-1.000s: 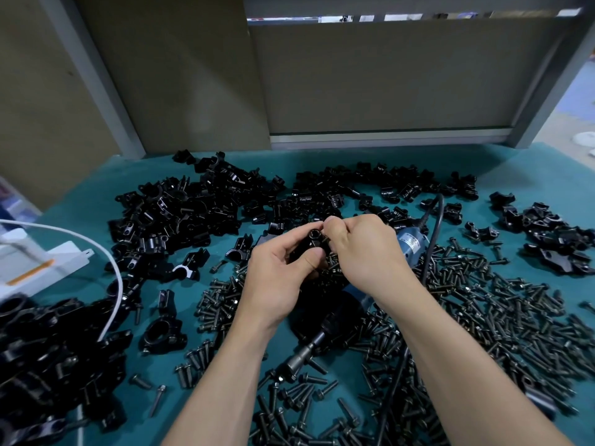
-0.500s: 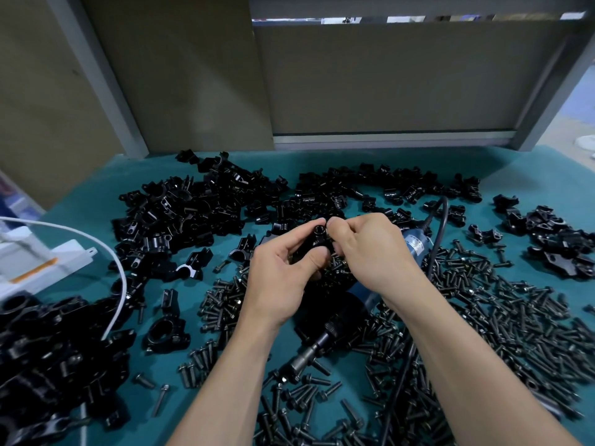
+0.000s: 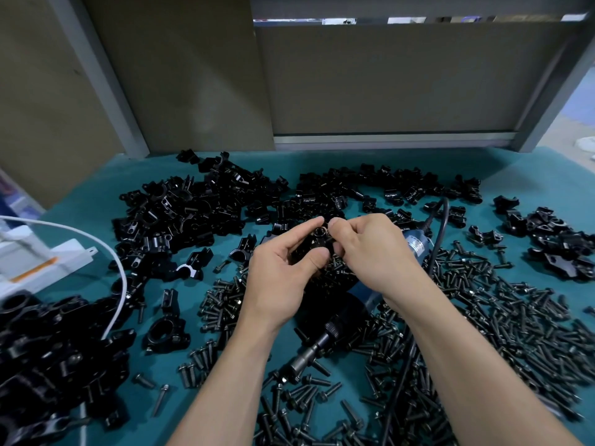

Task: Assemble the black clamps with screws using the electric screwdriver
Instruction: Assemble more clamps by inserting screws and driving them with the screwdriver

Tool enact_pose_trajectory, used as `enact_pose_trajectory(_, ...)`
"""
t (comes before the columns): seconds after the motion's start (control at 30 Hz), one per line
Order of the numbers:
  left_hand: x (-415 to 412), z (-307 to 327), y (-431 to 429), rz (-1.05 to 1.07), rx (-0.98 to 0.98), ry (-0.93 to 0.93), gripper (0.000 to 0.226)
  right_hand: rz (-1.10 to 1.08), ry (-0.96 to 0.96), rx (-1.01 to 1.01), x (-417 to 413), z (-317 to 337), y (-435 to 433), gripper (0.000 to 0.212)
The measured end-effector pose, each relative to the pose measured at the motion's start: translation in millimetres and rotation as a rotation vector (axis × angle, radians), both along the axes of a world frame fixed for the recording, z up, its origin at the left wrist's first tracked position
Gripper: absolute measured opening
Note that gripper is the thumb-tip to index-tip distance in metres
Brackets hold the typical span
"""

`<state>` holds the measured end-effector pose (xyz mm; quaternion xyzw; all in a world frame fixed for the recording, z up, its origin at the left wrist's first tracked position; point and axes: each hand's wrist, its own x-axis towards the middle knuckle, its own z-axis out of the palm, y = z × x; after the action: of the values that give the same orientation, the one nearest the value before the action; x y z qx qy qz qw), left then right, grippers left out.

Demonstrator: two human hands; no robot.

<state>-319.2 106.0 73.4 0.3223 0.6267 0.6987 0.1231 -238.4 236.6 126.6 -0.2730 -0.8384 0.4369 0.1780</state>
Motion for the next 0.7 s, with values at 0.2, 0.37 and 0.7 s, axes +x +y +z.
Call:
enact_pose_trajectory(0.2,-2,-3,-2,0.054,-0.046,0.078,0.044,0.062,-0.038,0.071,1,1,3,0.054)
enact_pose_trajectory(0.37,0,-2,0,0.014,-0.036,0.020,0.041,0.110,0.060,0.143,2,-1,4,0.049)
enact_pose_trajectory(0.7,0,-3,0,0.021,-0.057,0.004,0.027,0.163,0.106,0.062,3,-2,11,0.020)
